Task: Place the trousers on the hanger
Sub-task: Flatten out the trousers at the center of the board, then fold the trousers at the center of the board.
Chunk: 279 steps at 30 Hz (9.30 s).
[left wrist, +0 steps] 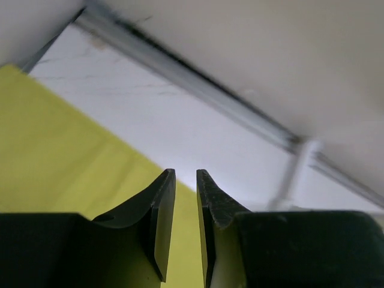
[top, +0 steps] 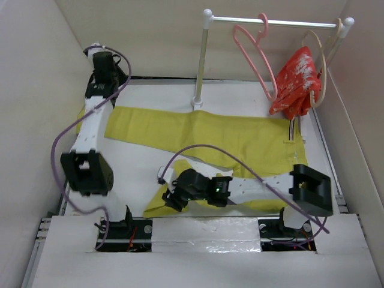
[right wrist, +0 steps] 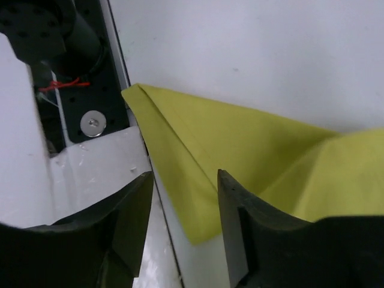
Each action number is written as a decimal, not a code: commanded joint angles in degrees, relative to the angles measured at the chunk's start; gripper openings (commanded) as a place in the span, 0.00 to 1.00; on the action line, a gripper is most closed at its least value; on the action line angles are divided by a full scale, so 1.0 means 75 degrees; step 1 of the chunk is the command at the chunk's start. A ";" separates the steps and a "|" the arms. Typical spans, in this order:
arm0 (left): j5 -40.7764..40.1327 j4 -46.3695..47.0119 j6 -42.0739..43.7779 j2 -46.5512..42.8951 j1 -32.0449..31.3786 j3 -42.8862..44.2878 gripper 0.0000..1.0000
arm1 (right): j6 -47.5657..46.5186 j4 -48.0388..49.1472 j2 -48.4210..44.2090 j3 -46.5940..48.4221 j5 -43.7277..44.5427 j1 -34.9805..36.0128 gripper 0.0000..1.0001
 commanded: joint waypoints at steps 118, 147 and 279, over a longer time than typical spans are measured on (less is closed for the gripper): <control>-0.0253 -0.1701 -0.4600 -0.8155 0.0355 -0.9082 0.39 | 0.0059 -0.0057 -0.1773 0.1202 -0.0876 -0.3395 0.51; -0.1108 -0.0857 -0.4545 -0.4377 0.0532 -0.9482 0.22 | 0.0503 0.0553 -0.2994 -0.0253 -0.1146 -0.4427 0.50; -0.5477 -0.0785 0.0075 -1.0813 -0.3675 -0.4923 0.00 | 0.1816 -0.9032 -0.7753 0.1879 0.3355 -1.2105 0.03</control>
